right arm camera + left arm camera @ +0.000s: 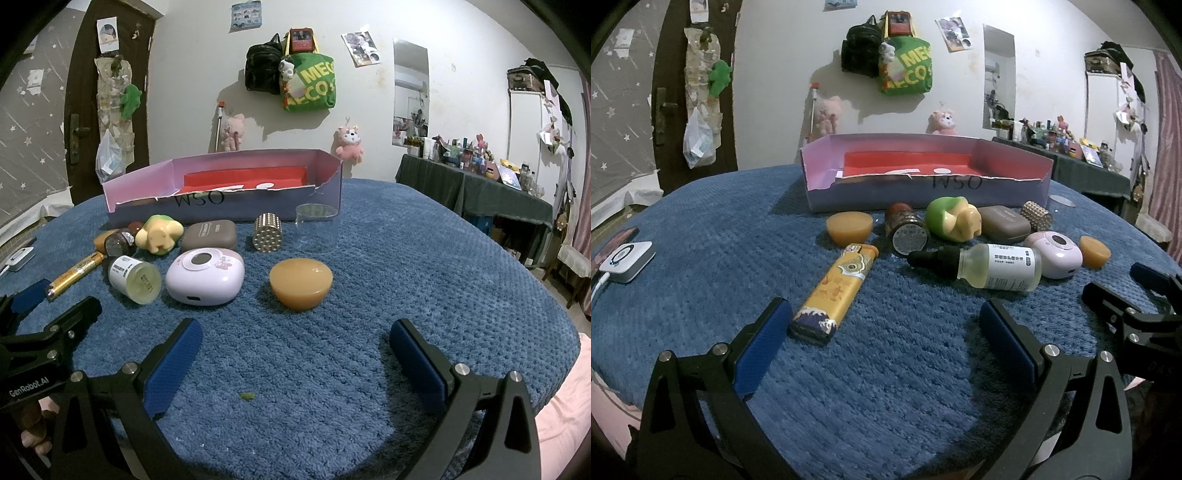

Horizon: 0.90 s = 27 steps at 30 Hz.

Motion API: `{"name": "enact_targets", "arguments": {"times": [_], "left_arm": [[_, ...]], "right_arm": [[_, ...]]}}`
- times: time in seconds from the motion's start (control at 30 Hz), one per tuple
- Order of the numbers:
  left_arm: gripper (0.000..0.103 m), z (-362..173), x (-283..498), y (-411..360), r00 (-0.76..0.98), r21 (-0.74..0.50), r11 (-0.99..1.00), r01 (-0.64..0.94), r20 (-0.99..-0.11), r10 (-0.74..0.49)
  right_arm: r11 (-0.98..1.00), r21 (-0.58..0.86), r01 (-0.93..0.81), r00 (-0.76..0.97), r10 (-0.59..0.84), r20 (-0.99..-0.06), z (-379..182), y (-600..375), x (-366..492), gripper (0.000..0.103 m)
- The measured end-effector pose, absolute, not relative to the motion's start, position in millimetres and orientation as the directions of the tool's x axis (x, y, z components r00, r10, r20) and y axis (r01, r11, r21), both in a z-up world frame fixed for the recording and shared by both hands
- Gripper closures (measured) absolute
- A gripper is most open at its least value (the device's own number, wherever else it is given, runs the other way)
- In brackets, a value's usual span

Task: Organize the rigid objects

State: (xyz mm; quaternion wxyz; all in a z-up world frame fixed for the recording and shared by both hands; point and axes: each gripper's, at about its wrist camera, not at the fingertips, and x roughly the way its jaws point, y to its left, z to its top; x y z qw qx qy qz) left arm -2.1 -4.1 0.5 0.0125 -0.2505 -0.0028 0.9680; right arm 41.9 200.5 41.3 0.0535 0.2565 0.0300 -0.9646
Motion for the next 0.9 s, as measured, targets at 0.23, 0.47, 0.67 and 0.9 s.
{"name": "enact_targets", "arguments": {"times": [0.23,0.47,0.67,0.9], "left_arm": [[0.000,16,-9,-12,-0.886,-0.001,-1.000,-0.021,-0.463,0.019],[0.000,26,-22,-24,-0.866,0.010,-1.000,-0.028,-0.499,0.019],[0.000,24,-38,-39,-0.822,-0.020,-0.999,-0.030,-0.569,0.036],[0.002,20,-49,-52,-0.749,-0.090,-0.995,-0.045,-0.656,0.093]], "right_arm": [[-0.991,-0.012,0.134,-0.851,-0.109,-0.514,46,215,38,0.000],[-0.994,-0.017,0.111,-0.854,-0.087,-0.512,57,214,26,0.000],[-0.995,-0.026,0.098,-0.845,-0.069,-0.531,65,224,9,0.000],[-0.993,-0.027,0.119,-0.799,-0.079,-0.596,66,227,-7,0.000]]}}
